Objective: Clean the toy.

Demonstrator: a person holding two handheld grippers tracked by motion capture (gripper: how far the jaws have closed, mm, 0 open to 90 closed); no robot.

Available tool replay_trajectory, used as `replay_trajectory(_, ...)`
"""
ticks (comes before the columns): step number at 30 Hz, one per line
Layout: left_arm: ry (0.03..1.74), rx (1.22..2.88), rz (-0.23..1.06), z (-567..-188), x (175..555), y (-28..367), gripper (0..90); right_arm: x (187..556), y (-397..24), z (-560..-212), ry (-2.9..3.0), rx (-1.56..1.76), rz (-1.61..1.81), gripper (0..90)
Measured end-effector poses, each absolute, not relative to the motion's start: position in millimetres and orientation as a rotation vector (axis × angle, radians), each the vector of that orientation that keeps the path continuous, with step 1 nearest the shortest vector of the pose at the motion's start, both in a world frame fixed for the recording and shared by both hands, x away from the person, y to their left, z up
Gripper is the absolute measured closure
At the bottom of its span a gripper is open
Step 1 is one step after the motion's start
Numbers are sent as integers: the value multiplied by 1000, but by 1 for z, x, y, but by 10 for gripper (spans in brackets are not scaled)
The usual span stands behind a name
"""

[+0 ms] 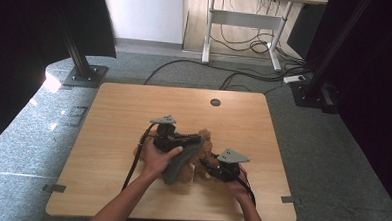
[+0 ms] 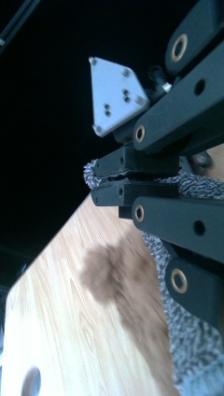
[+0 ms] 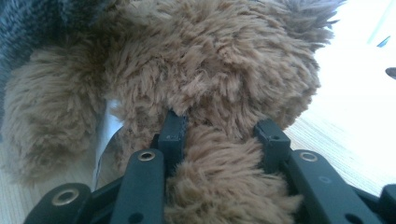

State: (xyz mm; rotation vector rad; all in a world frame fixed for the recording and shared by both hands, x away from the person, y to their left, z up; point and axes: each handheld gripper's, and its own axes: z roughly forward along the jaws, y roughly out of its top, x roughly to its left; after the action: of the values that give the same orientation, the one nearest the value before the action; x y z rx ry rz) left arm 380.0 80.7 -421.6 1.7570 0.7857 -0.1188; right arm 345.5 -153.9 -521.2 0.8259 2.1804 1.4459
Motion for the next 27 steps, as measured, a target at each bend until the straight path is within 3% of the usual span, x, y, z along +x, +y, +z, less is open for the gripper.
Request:
replay_trajectory(5,862,1882,-45,-442,392,67,859,344,-153,-521,2178,821,1445,618)
replay_trajectory(10,918,1854,-52,-457,399,81,861,345,-152,-523,2186,814,1441,615)
replay_trajectory(13,946,1874,34,-455,398,95,862,345,-153,-523,2184,822,1449,615)
replay_trajectory(27,1242,1604,166,-452,405,239,860,347,-155,-524,2178,846,1476,615)
